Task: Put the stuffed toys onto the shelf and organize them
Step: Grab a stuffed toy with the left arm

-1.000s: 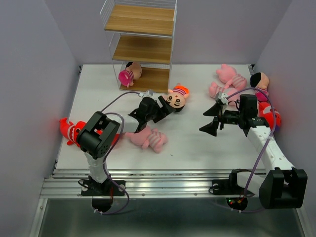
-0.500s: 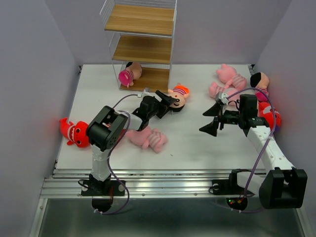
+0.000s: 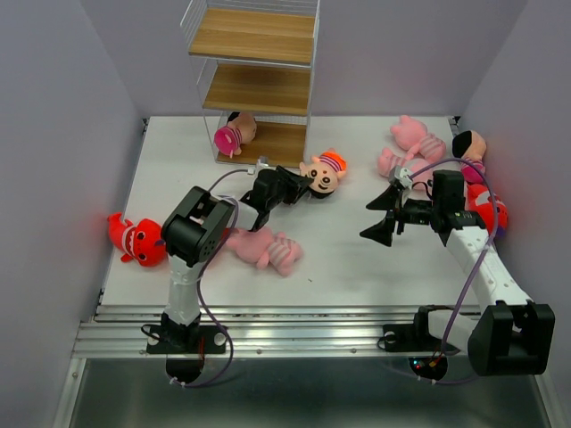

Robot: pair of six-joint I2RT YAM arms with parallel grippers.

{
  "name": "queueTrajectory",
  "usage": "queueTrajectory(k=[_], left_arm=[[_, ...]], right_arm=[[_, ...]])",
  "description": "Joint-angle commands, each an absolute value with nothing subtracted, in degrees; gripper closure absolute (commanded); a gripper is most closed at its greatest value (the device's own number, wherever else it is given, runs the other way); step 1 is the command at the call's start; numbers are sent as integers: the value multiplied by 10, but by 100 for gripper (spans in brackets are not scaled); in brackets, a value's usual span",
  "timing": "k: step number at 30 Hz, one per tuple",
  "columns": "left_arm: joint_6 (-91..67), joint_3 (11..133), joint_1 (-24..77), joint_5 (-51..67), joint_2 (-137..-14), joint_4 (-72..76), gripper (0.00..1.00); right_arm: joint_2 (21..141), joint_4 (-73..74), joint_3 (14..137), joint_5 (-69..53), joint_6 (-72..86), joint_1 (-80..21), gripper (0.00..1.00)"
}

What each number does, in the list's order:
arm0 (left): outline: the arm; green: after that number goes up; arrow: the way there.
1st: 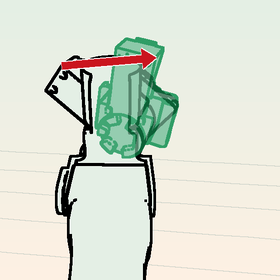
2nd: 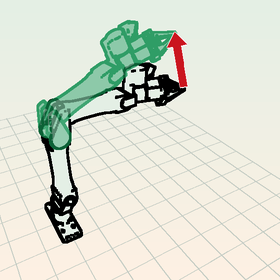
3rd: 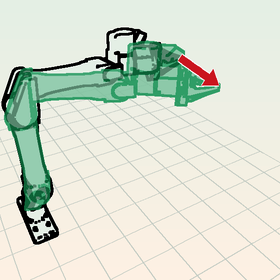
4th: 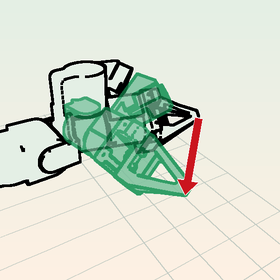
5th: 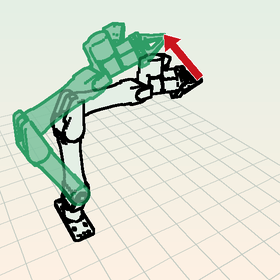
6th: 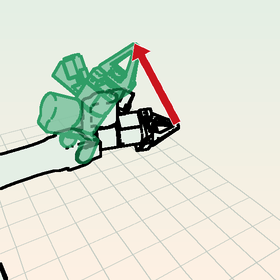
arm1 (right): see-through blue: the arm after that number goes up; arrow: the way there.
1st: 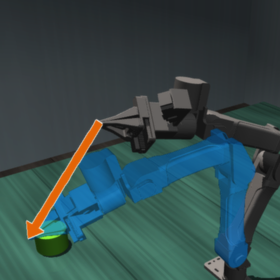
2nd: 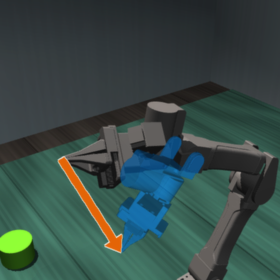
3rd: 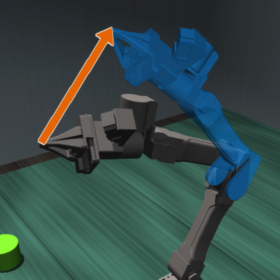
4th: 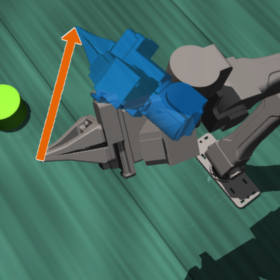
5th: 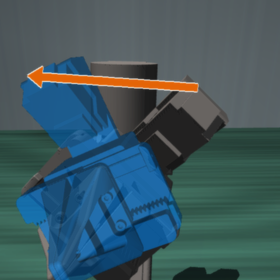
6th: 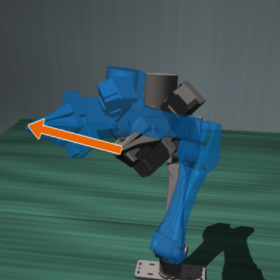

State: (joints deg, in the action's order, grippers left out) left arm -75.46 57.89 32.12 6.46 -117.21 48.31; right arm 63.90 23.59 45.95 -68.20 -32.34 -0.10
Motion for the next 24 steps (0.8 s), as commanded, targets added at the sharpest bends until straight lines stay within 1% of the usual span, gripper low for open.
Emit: queueTrajectory(k=[1,2,4,6,7,8,9,14,16,21,22,24], left_arm=[[-755,579,315,85,-1183,542,63],[-754,575,314,90,-1186,548,69],[-747,572,311,100,-1191,556,75],[-741,577,310,112,-1194,559,83],[-737,579,310,119,-1196,561,85],[-729,583,309,125,-1201,558,97],[-724,591,308,129,-1201,555,100],[-673,604,308,162,-1188,548,100],[-627,608,308,178,-1175,528,100],[-477,613,316,207,-1101,391,100],[-414,615,323,210,-1078,339,100],[-352,618,331,207,-1054,286,100]], right_arm=[[637,232,475,-696,-330,-6,0],[637,232,475,-697,-330,-6,0],[636,231,475,-697,-330,-6,0],[636,232,475,-697,-330,-6,0],[636,231,476,-696,-330,-6,0],[636,231,475,-696,-330,-6,0],[636,231,476,-696,-330,-6,0],[636,232,475,-693,-330,-6,0],[636,233,477,-693,-331,-6,0],[630,257,481,-689,-365,-6,0],[628,259,482,-686,-370,-6,0],[623,263,479,-679,-384,-6,0]])
